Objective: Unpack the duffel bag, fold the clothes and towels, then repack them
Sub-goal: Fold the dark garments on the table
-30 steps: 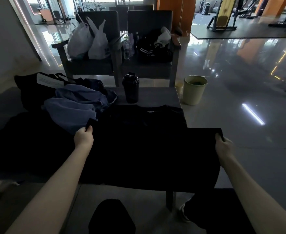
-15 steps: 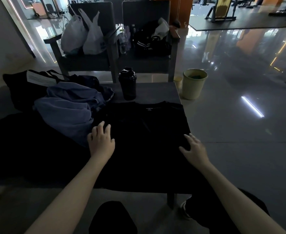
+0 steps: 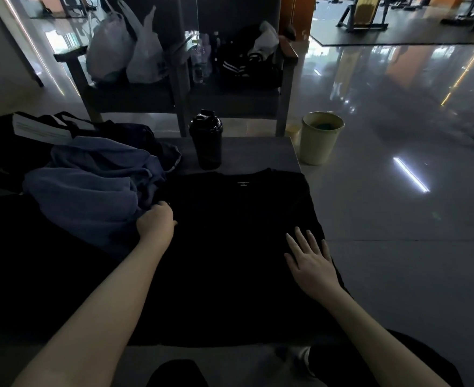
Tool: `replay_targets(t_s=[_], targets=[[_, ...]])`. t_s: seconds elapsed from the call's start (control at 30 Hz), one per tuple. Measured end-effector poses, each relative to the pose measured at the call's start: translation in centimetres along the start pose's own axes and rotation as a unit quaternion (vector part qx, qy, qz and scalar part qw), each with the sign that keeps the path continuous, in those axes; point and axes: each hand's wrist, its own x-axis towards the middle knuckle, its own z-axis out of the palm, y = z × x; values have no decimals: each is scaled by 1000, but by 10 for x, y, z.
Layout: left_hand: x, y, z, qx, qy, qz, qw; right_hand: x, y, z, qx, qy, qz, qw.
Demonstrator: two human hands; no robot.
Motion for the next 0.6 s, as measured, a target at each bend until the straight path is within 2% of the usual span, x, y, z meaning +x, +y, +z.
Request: replay_targets(t_s=[0.07, 0.13, 0.4, 0.53, 0.6], targets=[[6, -7, -2, 0, 3, 50, 999, 4, -2, 1, -6, -1, 1, 1000], [12, -17, -16, 8, 49, 71, 996, 7, -5, 2, -15, 0, 4, 1000], [49, -63, -83, 60, 210, 15, 976, 22, -65, 12, -20, -12, -53, 998], [49, -68, -83, 65, 200, -17, 977, 32, -90, 18, -14, -11, -57, 998], [44, -64, -71, 93, 180, 23, 979, 34, -92, 18, -13, -10, -56, 998]])
